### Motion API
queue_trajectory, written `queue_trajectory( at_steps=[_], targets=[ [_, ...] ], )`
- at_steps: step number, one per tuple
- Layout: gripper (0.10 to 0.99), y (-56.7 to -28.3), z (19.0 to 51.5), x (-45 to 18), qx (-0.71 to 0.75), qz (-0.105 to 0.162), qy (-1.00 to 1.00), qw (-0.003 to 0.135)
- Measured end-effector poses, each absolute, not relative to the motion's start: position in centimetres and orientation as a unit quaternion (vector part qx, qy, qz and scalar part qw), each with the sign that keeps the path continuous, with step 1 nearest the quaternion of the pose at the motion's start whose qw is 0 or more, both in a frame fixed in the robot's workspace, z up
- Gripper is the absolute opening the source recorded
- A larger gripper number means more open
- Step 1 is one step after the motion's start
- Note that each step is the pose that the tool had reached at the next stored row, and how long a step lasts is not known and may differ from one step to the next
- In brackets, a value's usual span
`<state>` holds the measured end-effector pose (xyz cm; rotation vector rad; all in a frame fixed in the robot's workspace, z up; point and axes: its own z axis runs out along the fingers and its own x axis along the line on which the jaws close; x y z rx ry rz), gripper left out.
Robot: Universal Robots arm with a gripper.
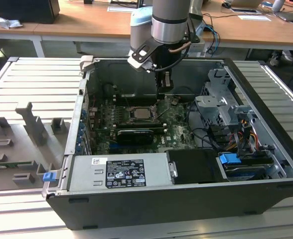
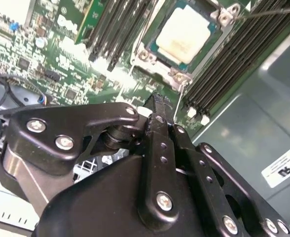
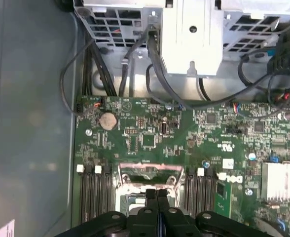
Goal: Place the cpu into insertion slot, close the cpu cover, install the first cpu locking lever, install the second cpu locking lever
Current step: 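Close the cpu cover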
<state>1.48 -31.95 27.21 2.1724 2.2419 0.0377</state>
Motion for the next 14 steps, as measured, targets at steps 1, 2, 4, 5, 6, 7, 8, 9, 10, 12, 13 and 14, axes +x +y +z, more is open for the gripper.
queue_trajectory(
  at_steps=[1,2,4,5,6,7,8,9,10,12,13,14],
  targets=[
    [0.106,-31.9,27.2,1.6,0.696,0.012,0.718,0.01],
    [0.106,-31.9,27.2,1.8,0.696,0.012,0.718,0.01],
    [0.106,-31.9,27.1,2.2,0.696,0.011,0.718,0.009],
    [0.106,-31.9,27.1,2.3,0.696,0.011,0.718,0.009],
    [0.106,-31.9,27.1,2.6,0.696,0.011,0.718,0.008],
    [0.106,-31.9,27.1,2.9,0.696,0.01,0.718,0.008],
    [0.106,-31.9,27.1,3.1,0.696,0.01,0.718,0.008],
    [0.106,-31.9,27.1,3.3,0.696,0.01,0.718,0.007],
    [0.106,-31.9,27.1,3.3,0.696,0.01,0.718,0.007],
    [0.106,-31.9,27.1,3.7,0.696,0.009,0.718,0.007],
    [0.106,-31.9,27.1,3.9,0.696,0.009,0.718,0.006],
    [0.106,-31.8,27.1,4.2,0.696,0.008,0.718,0.006]
  ],
)
